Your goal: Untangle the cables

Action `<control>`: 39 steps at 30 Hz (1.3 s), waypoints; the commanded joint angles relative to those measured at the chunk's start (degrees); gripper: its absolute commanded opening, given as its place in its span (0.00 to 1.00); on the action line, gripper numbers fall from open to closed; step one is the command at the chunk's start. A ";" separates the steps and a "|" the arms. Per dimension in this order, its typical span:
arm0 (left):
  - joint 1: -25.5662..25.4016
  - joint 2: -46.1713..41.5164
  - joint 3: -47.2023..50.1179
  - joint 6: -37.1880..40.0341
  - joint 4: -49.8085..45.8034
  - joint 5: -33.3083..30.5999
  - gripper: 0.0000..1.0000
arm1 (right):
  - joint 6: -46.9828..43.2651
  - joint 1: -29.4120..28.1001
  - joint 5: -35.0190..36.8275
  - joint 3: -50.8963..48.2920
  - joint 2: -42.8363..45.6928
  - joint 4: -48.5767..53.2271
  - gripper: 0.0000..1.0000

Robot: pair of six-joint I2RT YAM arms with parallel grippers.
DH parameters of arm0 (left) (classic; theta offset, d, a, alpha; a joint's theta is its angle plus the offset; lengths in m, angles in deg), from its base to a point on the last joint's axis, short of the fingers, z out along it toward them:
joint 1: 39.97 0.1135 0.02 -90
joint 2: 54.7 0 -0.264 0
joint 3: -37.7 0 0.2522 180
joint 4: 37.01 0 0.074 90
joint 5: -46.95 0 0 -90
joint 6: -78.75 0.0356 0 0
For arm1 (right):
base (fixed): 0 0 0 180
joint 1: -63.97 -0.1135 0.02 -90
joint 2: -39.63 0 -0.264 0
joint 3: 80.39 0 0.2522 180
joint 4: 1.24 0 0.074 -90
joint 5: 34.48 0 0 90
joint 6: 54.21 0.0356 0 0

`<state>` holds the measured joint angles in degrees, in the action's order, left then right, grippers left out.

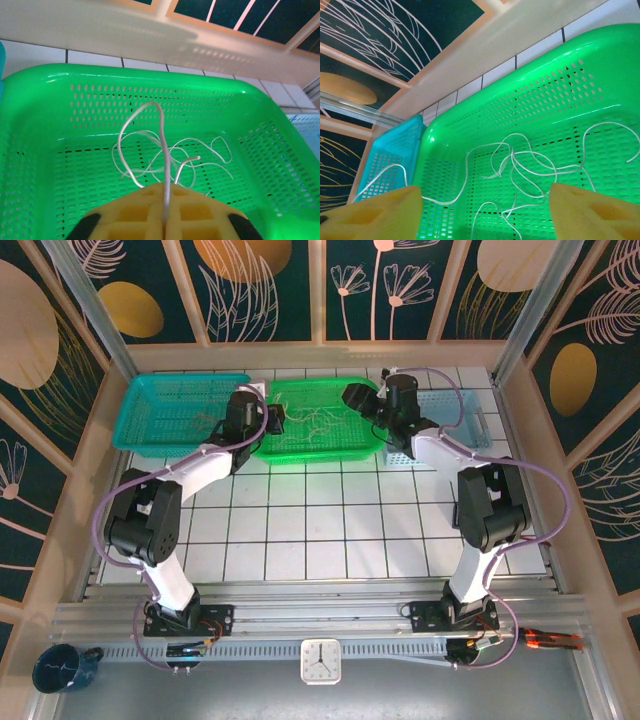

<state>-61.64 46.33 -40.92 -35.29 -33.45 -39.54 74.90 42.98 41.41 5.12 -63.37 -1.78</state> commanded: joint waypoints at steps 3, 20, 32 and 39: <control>0.34 0.49 -2.20 1.60 -2.28 0.32 0.64 | -2.54 0.16 1.39 0.30 5.07 2.00 0.72; 0.26 -17.86 8.73 1.86 0.31 -0.16 0.99 | -11.43 0.08 11.90 -16.13 28.13 6.18 0.99; 0.31 -46.84 39.37 9.73 16.93 -26.44 0.99 | -18.90 3.15 38.72 -34.39 37.21 0.38 0.99; 3.11 -51.08 51.84 21.86 29.33 -37.10 0.99 | -25.29 5.33 50.50 -42.68 36.75 -9.62 0.99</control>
<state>-60.42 -5.23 7.60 -20.29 -13.62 -69.75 54.05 47.00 83.99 -34.49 -27.07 -2.59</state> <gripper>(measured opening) 0.988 0.992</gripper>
